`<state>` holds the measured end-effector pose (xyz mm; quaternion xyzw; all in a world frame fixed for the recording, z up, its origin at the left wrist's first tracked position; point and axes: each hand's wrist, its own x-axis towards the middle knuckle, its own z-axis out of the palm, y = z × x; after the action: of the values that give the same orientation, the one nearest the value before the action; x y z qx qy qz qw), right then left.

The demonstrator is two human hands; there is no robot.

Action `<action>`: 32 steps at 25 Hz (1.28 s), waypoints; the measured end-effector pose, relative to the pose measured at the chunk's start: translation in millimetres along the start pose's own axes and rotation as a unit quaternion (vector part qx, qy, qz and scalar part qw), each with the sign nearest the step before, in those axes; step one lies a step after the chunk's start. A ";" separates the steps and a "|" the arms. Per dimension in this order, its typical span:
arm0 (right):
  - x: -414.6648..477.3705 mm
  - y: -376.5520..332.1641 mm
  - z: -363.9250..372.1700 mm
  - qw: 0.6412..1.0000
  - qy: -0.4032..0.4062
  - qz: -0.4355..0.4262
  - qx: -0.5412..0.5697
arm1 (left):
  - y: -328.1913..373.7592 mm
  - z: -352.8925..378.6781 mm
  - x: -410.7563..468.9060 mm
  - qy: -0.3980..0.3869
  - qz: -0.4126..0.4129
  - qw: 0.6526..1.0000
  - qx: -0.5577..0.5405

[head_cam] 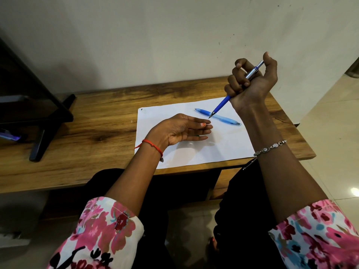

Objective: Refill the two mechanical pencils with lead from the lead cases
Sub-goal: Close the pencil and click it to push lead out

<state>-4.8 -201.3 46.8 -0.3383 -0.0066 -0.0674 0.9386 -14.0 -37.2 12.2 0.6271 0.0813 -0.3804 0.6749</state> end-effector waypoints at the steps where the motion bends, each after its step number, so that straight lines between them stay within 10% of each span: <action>1: 0.0 0.4 -0.6 1.000 -0.004 0.002 0.005 | -0.1 0.3 -0.1 0.000 0.000 1.000 0.000; 32: 2.7 -3.4 -0.9 1.000 0.024 -0.003 0.010 | 0.7 1.2 3.6 0.013 -0.008 1.000 0.003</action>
<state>-2.6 -204.8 48.5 -0.3274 0.0148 -0.0782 0.9415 -11.4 -39.8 10.8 0.6333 0.0937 -0.3775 0.6691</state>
